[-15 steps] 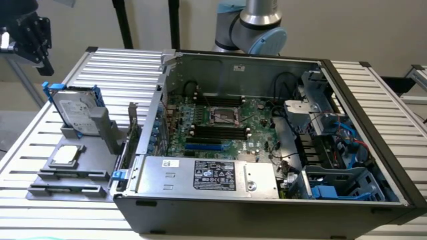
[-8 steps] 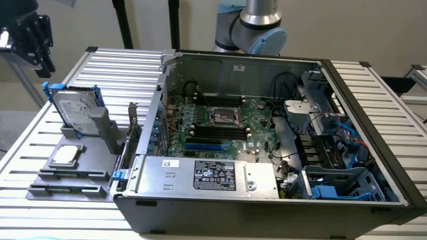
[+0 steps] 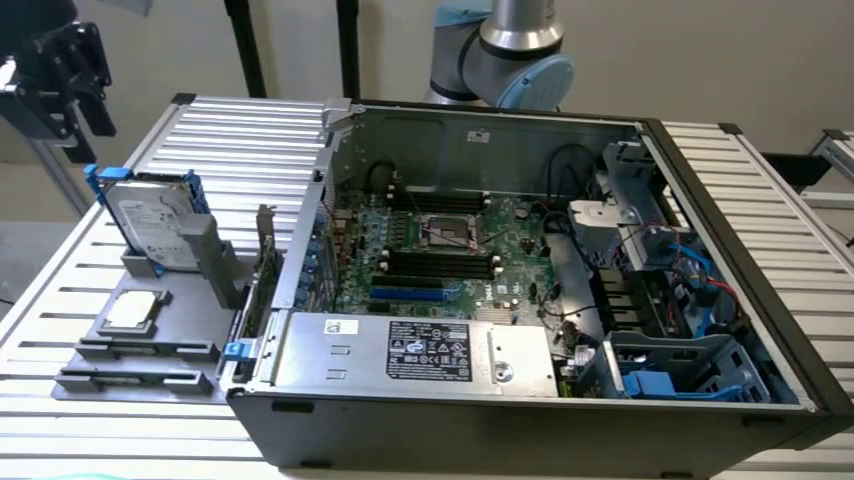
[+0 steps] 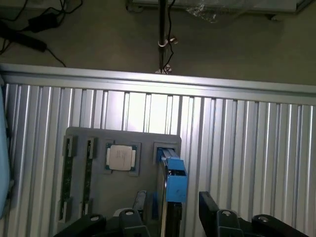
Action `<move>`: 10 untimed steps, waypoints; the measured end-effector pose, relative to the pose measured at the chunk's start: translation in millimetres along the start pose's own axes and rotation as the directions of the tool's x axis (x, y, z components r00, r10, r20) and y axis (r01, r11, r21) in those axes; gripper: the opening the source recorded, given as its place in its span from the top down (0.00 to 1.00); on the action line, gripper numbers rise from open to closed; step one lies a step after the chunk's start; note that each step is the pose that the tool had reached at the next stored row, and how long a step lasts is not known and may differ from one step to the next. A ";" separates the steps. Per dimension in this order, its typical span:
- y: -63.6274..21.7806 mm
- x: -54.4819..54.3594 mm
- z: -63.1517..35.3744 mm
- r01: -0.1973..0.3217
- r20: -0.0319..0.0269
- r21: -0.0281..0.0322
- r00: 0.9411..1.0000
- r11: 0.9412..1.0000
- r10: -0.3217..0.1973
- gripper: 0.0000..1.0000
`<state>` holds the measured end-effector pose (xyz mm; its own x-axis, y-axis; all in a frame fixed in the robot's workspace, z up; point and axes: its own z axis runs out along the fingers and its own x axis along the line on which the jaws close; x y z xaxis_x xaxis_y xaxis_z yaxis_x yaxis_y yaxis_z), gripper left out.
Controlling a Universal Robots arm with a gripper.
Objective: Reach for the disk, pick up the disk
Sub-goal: 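Pick up the disk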
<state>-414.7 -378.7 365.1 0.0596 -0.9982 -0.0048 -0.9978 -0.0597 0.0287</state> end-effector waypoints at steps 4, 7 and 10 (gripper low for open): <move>-0.2 0.0 7.0 -0.001 0.000 0.000 1.000 1.000 0.001 0.46; -0.4 0.0 12.5 -0.006 0.000 0.000 1.000 1.000 0.006 0.46; -0.5 -0.5 17.8 -0.012 0.001 0.000 1.000 1.000 0.012 0.46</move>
<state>-414.7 -378.2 347.3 0.0476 -0.9989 -0.0050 -0.9984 -0.0478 0.0288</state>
